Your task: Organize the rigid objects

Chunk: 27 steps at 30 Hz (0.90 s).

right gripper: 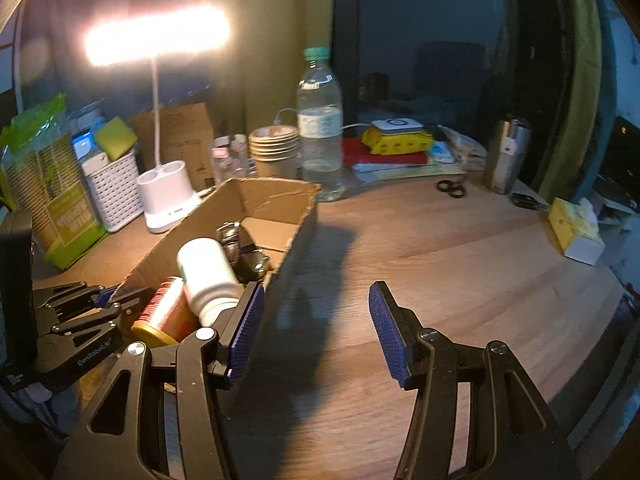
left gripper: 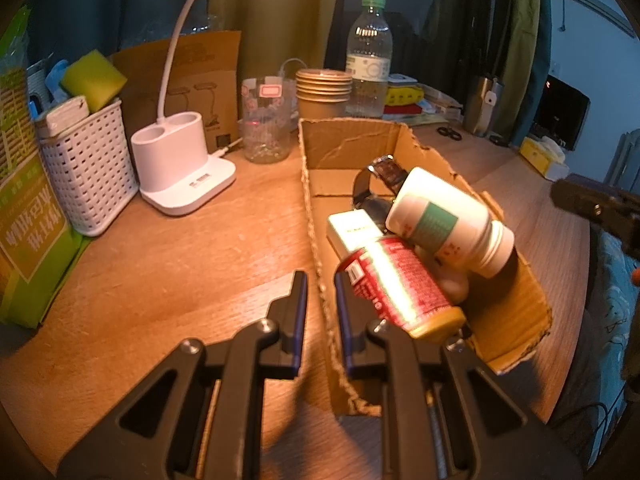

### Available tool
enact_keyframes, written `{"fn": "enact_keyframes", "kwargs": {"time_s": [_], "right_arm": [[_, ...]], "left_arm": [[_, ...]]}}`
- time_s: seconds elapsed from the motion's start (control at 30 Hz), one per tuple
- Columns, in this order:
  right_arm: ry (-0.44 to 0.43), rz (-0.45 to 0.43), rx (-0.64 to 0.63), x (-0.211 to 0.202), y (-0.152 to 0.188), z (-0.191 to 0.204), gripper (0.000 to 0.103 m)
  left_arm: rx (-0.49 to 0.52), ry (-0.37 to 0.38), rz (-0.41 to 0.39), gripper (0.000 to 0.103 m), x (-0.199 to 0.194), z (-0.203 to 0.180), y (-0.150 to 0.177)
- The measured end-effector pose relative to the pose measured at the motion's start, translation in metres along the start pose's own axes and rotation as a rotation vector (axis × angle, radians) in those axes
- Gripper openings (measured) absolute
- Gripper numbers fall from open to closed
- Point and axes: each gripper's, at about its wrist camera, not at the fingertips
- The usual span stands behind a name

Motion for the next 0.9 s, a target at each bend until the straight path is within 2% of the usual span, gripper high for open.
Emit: {"fn": "enact_keyframes", "kwargs": {"time_s": [0.2, 0.3, 0.63, 0.7, 0.83, 0.87, 0.9], "right_arm": [[0.025, -0.033, 0.045, -0.018, 0.004, -0.019, 0.058], [0.032, -0.048, 0.064, -0.025, 0.005, -0.027, 0.058], [0.058, -0.112, 0.088, -0.059, 0.008, -0.035, 0.058], [0.070, -0.133, 0.094, -0.068, 0.009, -0.036, 0.066], [0.090, -0.181, 0.107, -0.088, 0.011, -0.039, 0.066], [0.096, -0.195, 0.110, -0.093, 0.011, -0.040, 0.066], [0.101, -0.205, 0.112, -0.096, 0.011, -0.040, 0.066]], "left_arm": [[0.007, -0.008, 0.000, 0.016, -0.002, -0.001, -0.002], [-0.002, -0.020, -0.038, 0.022, -0.013, -0.002, -0.003], [0.011, -0.008, -0.130, 0.022, -0.053, -0.019, -0.015], [0.014, -0.013, -0.157, 0.023, -0.062, -0.025, -0.017], [0.016, -0.009, -0.219, 0.024, -0.082, -0.037, -0.022], [0.017, -0.012, -0.232, 0.037, -0.087, -0.041, -0.024], [0.018, 0.001, -0.241, 0.068, -0.091, -0.042, -0.025]]}}
Point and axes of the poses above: each gripper's, at about its wrist camera, not at the fingertips, and x roughly the way its jaws point, z to its left, y to its underside, and after that the axes turned 13 degrees about z, right-handed
